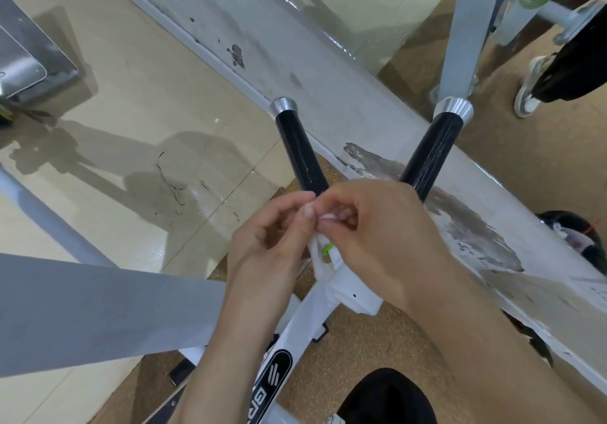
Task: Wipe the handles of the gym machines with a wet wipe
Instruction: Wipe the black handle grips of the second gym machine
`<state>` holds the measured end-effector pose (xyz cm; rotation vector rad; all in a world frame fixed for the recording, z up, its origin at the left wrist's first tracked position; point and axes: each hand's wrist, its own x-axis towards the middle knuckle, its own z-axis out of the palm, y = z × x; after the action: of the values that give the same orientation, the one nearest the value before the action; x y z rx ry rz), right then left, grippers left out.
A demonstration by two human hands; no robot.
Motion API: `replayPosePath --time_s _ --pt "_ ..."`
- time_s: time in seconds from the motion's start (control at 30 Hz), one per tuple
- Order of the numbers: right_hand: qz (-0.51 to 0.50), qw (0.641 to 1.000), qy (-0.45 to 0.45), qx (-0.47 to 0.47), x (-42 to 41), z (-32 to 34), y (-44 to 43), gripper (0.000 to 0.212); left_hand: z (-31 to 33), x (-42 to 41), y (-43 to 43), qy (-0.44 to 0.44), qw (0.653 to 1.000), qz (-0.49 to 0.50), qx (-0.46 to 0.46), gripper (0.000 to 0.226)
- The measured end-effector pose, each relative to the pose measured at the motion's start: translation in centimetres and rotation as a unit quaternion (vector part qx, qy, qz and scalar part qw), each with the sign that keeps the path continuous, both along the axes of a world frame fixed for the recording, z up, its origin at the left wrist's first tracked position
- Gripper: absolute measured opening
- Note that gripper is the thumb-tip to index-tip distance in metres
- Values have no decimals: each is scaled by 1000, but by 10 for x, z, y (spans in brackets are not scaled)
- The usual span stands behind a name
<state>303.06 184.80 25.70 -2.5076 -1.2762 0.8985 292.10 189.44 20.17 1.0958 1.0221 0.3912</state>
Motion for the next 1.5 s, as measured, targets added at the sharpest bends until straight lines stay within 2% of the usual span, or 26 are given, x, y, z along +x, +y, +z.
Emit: replayPosePath --time_s 0.07,0.1,0.13,0.2,0.27,0.3,0.43,0.53,0.7,0.77,0.8,0.97,1.17,1.3,1.5 --pt "-60 992 99 47 3 -5 -7 16 2 -1 -1 -24 999 -5 -28 18" --pt "-57 991 105 54 6 -6 -9 21 2 0 -2 -23 999 -3 -34 18" --pt "-46 993 89 58 7 -8 -14 25 -1 3 -3 -13 1000 2 -24 16" --pt "-34 996 -4 79 6 -15 -20 25 -9 10 -7 31 999 13 40 13" --pt "-52 986 -94 130 1 -25 -25 21 -12 17 -8 66 993 19 93 19" --pt "-66 980 -111 152 -2 -31 -27 20 -14 20 -7 71 992 22 101 21" --pt "-71 968 -135 200 -8 -44 -31 22 -24 30 11 69 993 91 18 13" --pt "-55 969 -149 187 -9 -44 -31 22 -24 29 11 77 991 103 25 10" --pt "-77 973 -176 130 -8 -39 -35 25 -11 2 -10 69 994 -2 86 19" --pt "-76 974 -170 132 -6 -41 -35 25 -12 5 -7 49 999 23 1 11" --pt "-76 974 -167 136 -6 -41 -35 25 -13 8 -4 47 998 41 -28 15" --pt "-73 975 -158 137 -6 -41 -35 29 -26 27 17 68 991 111 -5 19" --pt "-75 976 -158 129 -7 -40 -33 30 -17 21 5 54 996 72 23 8" --pt "-61 978 -160 115 -7 -38 -34 28 -34 46 34 75 989 120 42 13" --pt "19 985 -169 17 7 -29 -21 23 -23 26 10 36 998 35 40 14"
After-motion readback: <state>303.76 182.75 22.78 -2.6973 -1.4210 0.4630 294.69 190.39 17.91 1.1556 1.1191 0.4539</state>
